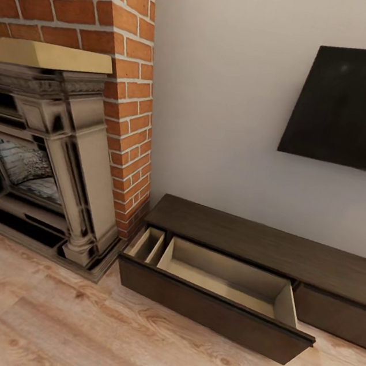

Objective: Place each of the two pumpkins and all three candles from the living room inside a cabinet in the living room (use any cabinet), then make sure every cabinet is closed, and position the cauldron so it is next to a table in the living room.

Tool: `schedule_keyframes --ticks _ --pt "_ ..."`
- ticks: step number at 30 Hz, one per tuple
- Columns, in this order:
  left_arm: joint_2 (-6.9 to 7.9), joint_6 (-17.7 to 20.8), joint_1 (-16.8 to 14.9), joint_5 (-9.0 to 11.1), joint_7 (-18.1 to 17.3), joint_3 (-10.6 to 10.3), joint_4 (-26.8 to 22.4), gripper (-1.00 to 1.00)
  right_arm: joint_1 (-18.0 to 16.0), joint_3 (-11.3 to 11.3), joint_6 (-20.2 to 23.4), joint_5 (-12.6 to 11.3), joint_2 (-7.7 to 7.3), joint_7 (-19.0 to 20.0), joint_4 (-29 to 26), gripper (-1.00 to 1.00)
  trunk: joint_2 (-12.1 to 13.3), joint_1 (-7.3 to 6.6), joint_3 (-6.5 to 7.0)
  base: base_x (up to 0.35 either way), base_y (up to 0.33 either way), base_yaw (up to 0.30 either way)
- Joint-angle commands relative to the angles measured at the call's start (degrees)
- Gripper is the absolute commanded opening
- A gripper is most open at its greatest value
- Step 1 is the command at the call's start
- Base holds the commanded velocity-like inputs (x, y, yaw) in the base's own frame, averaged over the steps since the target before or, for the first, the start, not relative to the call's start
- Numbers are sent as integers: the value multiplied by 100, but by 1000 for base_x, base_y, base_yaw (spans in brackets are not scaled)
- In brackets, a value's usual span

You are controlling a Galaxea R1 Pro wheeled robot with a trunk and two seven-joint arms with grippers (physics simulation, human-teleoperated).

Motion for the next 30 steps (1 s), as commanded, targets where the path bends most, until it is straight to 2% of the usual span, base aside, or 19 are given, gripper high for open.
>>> schedule_keyframes --ticks 1,8,16,30 --pt "-7 36 -2 -54 -3 27 -10 100 -3 48 13 -37 -5 -42 -9 100 -3 -1 -5 -84 0 288" --pt "-7 36 -2 -56 -3 26 -2 100 -3 48 13 -37 -3 -42 -9 100 -3 -1 -5 -92 0 288" --pt "-8 36 -2 -57 -3 26 -1 100 -3 48 12 -37 -4 -42 -9 100 -3 -1 -5 -218 0 288" --pt "-7 35 -2 -62 -3 26 1 100 -3 48 12 -37 -3 -42 -9 100 -3 -1 -5 -14 0 288"
